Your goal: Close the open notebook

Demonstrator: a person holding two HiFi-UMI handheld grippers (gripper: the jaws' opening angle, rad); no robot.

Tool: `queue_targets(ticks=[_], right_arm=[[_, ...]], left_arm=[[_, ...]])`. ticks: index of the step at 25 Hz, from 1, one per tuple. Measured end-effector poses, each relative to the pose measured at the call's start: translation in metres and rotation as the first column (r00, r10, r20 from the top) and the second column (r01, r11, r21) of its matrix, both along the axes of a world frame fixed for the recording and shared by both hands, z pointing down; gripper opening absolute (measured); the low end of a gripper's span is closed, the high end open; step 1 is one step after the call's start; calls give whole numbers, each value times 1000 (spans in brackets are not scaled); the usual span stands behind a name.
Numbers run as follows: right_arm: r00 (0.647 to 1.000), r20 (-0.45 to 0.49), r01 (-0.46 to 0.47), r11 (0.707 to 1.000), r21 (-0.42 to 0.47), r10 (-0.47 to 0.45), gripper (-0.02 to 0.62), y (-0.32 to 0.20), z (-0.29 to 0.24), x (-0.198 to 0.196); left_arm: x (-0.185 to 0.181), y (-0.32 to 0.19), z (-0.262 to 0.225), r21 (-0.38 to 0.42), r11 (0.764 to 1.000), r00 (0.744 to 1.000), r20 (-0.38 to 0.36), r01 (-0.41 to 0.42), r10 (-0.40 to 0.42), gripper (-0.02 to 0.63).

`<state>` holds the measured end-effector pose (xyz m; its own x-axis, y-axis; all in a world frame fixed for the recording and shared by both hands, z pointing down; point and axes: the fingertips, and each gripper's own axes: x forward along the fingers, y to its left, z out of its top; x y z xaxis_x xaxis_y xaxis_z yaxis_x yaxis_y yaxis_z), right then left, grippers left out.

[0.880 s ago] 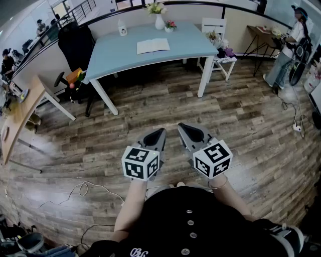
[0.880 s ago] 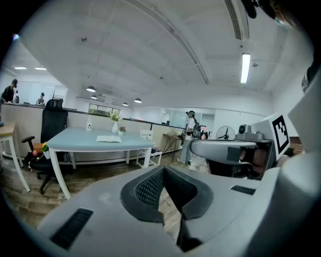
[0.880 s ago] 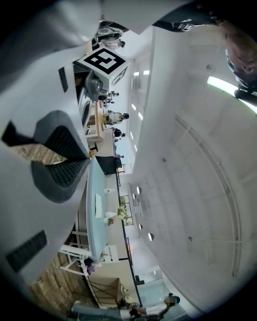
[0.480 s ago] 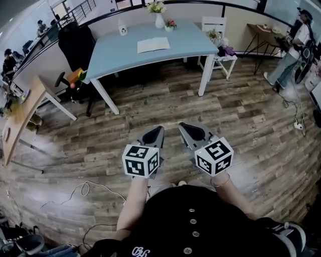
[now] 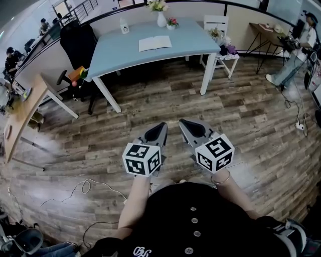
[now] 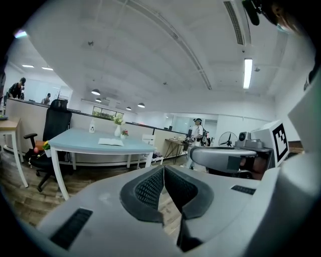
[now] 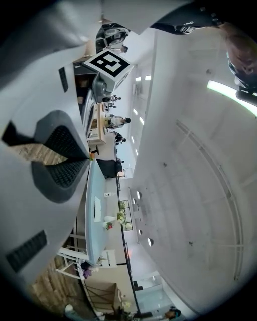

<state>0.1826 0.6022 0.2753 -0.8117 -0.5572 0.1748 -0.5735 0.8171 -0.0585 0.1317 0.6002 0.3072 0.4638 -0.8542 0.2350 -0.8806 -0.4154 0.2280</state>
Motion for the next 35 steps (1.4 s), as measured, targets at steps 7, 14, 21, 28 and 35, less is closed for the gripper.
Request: queue_targets(ticks=[7, 14, 21, 28, 35], right_arm=[[995, -95, 40, 999, -3, -40, 87, -4, 13, 3], [995, -99, 27, 1000, 14, -26, 136, -6, 21, 16], [995, -92, 22, 1000, -22, -24, 206, -16, 35, 17], [994, -104, 17, 999, -42, -21, 216, -43, 46, 9], [994, -109, 22, 999, -49, -28, 215, -106, 52, -19]], left_arm=[[3, -8, -1, 17, 999, 999, -2, 36, -36, 30], [5, -9, 13, 8, 997, 997, 24, 72, -72, 176], [9, -13, 27, -24, 994, 994, 26, 104, -103, 210], [-3, -43, 27, -20, 995, 995, 37, 97, -96, 210], [-32, -100, 36, -59, 995, 996, 25, 86, -85, 210]])
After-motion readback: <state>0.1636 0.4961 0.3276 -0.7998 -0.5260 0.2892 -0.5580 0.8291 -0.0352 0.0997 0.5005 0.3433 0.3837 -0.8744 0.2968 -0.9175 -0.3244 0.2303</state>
